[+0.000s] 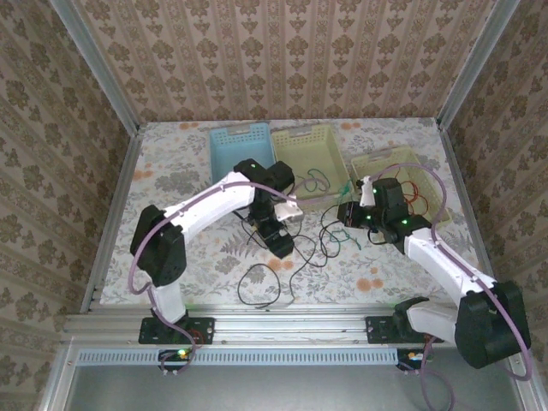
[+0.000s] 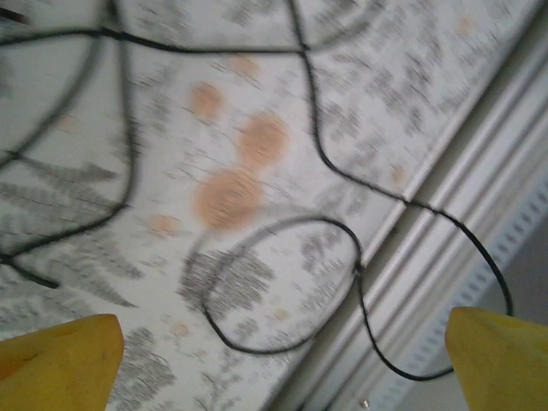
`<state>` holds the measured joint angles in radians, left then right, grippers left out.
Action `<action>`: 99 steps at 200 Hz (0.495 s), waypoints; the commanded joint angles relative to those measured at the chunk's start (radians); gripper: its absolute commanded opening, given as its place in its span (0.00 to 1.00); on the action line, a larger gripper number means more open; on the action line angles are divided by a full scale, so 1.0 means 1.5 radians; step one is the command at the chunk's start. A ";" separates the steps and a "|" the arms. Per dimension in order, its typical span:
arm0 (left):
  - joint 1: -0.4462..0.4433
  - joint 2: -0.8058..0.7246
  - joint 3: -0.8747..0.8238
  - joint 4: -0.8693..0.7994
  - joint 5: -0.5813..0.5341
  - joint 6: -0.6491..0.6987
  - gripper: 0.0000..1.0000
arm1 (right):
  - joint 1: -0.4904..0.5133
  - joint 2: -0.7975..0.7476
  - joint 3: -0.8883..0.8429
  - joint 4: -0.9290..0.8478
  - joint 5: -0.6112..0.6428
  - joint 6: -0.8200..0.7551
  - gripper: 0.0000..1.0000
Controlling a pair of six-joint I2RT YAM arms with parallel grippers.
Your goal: Untangle the cables
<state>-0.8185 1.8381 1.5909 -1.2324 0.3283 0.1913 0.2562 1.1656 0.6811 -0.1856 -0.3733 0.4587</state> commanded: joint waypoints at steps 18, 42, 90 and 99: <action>0.028 0.035 0.049 0.077 -0.024 -0.031 0.97 | 0.032 0.014 0.045 -0.084 -0.036 -0.054 0.44; 0.039 0.019 0.039 0.119 -0.022 -0.056 0.97 | 0.061 0.011 0.055 -0.121 -0.037 -0.081 0.47; 0.108 -0.109 -0.094 0.310 -0.096 -0.256 0.98 | 0.245 0.000 0.113 -0.320 -0.038 -0.223 0.51; 0.129 -0.146 -0.134 0.350 -0.135 -0.310 0.98 | 0.291 -0.002 0.124 -0.353 -0.018 -0.249 0.52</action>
<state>-0.7074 1.7645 1.4849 -0.8890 0.2504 -0.0223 0.5610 1.1908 0.8093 -0.4885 -0.4221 0.2451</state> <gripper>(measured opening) 0.983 0.510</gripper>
